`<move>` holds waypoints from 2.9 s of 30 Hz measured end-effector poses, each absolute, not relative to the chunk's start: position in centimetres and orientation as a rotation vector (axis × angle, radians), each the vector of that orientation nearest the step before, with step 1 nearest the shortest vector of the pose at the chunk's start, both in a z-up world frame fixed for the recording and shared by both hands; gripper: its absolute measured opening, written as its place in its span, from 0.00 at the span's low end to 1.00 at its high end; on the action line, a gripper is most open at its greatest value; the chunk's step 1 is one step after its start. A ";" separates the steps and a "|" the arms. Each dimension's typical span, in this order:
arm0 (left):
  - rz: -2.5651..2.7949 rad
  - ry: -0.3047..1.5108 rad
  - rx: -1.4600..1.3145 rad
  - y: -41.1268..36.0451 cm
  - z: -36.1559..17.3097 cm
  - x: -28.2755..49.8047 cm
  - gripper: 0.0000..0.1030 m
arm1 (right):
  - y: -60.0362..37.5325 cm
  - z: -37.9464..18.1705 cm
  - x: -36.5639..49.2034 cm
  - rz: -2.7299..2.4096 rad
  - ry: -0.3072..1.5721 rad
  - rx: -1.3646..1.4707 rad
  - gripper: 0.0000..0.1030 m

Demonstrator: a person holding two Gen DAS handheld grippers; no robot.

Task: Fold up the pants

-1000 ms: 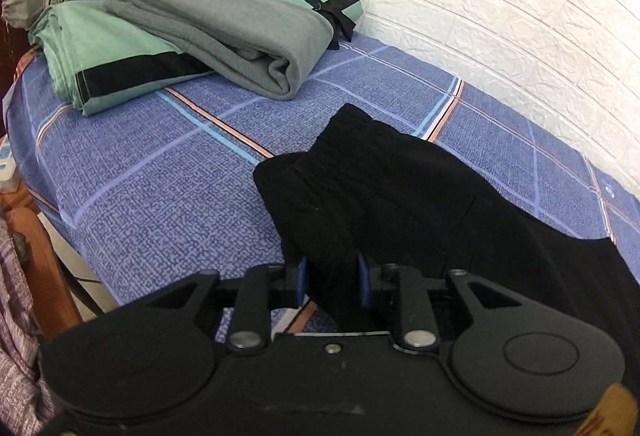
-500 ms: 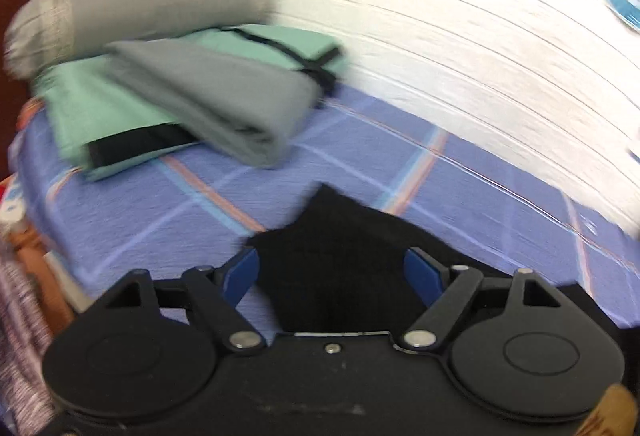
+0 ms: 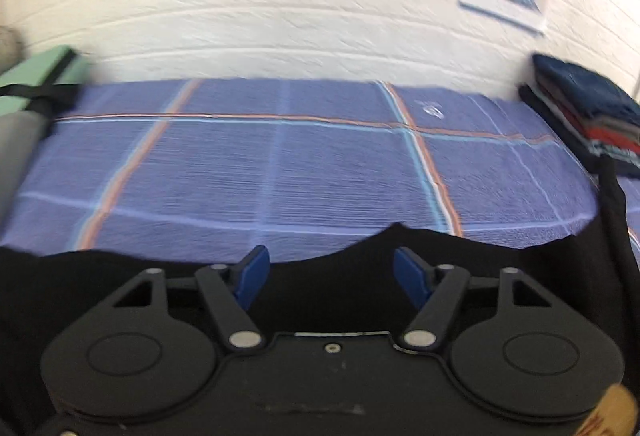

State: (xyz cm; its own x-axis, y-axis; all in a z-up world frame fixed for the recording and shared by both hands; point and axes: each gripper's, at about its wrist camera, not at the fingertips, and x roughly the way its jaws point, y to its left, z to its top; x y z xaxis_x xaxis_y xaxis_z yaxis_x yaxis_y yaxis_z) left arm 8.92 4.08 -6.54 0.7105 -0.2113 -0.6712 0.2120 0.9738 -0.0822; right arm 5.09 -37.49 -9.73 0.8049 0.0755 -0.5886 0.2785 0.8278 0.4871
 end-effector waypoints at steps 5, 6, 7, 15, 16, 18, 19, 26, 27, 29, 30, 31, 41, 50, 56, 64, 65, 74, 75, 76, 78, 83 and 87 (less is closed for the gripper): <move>-0.224 0.780 0.025 2.5 -7.9 11.0 0.68 | -39.4 -10.2 7.7 -0.160 0.648 0.569 0.70; -0.222 0.783 0.027 2.5 -8.0 11.2 0.68 | -39.6 -10.2 8.3 -0.170 0.651 0.568 0.71; -0.223 0.785 0.027 2.5 -8.1 11.2 0.68 | -40.0 -10.2 8.9 -0.173 0.652 0.568 0.73; -0.277 0.790 0.015 2.5 -7.8 12.0 0.30 | -42.1 -9.9 13.9 -0.266 0.600 0.468 0.72; -0.278 0.792 0.019 2.6 -7.8 12.1 0.30 | -42.8 -9.9 14.0 -0.295 0.592 0.474 0.76; -0.286 0.808 -0.016 3.0 -8.1 12.3 0.31 | -44.4 -10.2 13.8 -0.331 0.584 0.514 0.78; -0.286 0.813 -0.033 3.0 -8.1 12.4 0.31 | -45.1 -10.6 13.7 -0.338 0.592 0.526 0.78; -0.272 0.830 -0.058 2.6 -8.6 13.7 0.31 | -46.7 -13.1 14.8 -0.372 0.608 0.519 0.69; -0.268 0.831 -0.055 2.6 -8.7 13.9 0.31 | -46.7 -13.2 15.2 -0.362 0.606 0.517 0.58; -0.257 0.830 -0.047 2.5 -8.8 14.2 0.31 | -46.8 -13.3 15.7 -0.318 0.620 0.534 0.11; -0.252 0.829 -0.037 2.3 -8.8 14.3 0.32 | -46.9 -13.2 15.6 -0.321 0.611 0.549 0.10; -0.247 0.829 -0.024 2.1 -8.7 14.2 0.32 | -46.9 -12.7 15.3 -0.317 0.594 0.552 0.10; -0.386 0.726 -0.049 1.7 -2.4 9.5 0.46 | -47.0 -2.5 1.1 -0.388 0.349 0.523 0.10; -0.825 0.730 0.204 -6.7 -3.9 -0.4 0.46 | -46.9 -5.4 -7.9 -0.542 0.427 0.633 0.10; -0.957 0.731 0.320 -10.2 -5.9 -4.2 0.46 | -46.4 -6.2 -9.2 -0.528 0.421 0.655 0.10; -0.986 0.776 0.354 -11.2 -7.3 -4.2 0.46 | -46.6 -6.5 -10.2 -0.527 0.413 0.670 0.10; -0.989 0.774 0.357 -11.5 -7.4 -4.2 0.45 | -46.7 -6.7 -10.3 -0.529 0.415 0.676 0.10; -0.992 0.829 0.183 -10.9 -6.1 -1.1 0.03 | -48.3 -8.1 -9.8 -0.538 0.440 0.734 0.11; -0.991 0.807 0.173 -10.5 -5.1 -1.1 0.03 | -48.6 -7.9 -9.8 -0.539 0.438 0.740 0.10; -0.994 0.786 0.164 -9.9 -4.0 -1.5 0.03 | -48.8 -7.5 -9.9 -0.536 0.431 0.745 0.10; -1.011 0.745 0.165 -8.9 -2.2 -2.1 0.03 | -48.7 -6.5 -10.7 -0.519 0.403 0.745 0.10; -1.066 0.819 0.252 -9.3 -3.7 -3.5 0.03 | -47.9 -7.4 -13.8 -0.541 0.441 0.768 0.10; -1.064 0.905 0.275 -10.6 -6.5 -3.5 0.03 | -48.0 -10.7 -15.2 -0.616 0.515 0.851 0.10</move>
State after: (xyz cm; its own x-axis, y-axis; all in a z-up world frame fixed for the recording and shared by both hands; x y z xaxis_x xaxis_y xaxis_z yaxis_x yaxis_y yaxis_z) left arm -3.46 -10.65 -6.54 0.1786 -0.6346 -0.7519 0.8441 0.4915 -0.2142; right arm -15.17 -47.99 -10.71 0.7128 -0.2891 -0.6391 0.6800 0.5082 0.5286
